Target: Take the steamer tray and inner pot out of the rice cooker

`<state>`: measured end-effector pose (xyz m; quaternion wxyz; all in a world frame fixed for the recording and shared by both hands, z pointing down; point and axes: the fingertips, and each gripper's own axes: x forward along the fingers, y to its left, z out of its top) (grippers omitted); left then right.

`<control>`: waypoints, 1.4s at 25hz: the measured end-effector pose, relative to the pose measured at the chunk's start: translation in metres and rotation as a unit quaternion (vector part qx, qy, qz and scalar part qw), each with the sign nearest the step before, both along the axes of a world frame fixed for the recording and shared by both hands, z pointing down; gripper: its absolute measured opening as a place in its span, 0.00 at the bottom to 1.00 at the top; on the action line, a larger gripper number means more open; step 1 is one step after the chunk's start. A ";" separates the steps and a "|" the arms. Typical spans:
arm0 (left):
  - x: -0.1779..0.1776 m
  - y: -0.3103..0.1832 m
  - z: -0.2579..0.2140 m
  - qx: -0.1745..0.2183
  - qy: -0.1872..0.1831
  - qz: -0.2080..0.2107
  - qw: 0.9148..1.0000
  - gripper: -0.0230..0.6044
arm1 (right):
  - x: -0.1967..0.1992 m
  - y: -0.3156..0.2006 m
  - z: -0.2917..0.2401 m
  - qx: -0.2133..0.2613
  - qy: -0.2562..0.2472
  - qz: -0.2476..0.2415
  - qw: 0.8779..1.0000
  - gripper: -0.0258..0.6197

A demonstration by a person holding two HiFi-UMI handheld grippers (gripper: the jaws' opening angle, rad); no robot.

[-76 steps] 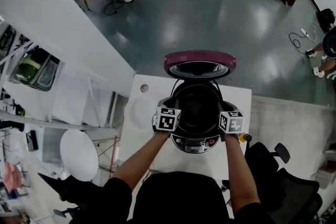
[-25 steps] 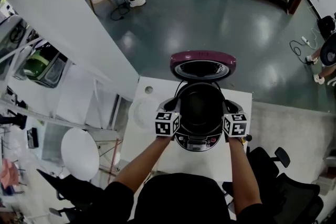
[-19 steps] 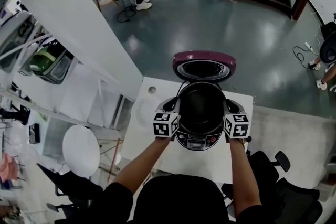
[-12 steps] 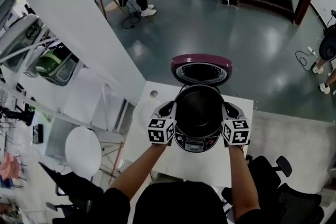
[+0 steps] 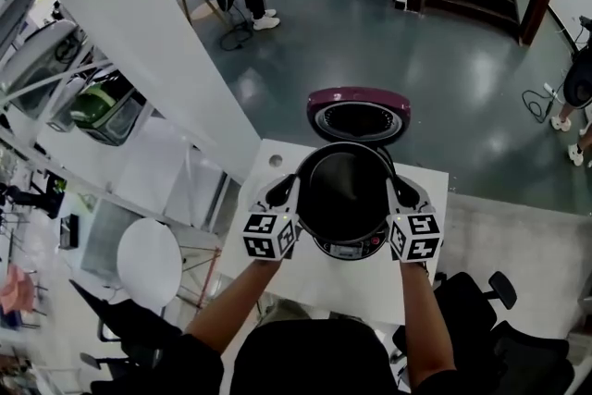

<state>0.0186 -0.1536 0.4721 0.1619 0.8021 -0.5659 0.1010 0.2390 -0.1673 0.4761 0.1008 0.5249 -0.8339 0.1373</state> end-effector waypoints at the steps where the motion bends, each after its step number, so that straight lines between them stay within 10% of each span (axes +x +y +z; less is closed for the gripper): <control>1: -0.005 0.002 -0.004 0.003 0.003 0.004 1.000 0.08 | -0.005 0.003 -0.006 0.007 0.003 0.004 1.000 0.08; 21: -0.197 0.024 -0.046 0.037 0.037 0.051 0.997 0.08 | -0.195 0.054 -0.056 0.035 -0.011 0.064 0.997 0.07; 35: -0.276 0.008 0.027 -0.016 0.054 0.028 0.998 0.08 | -0.274 0.029 0.013 -0.018 0.004 0.043 0.999 0.07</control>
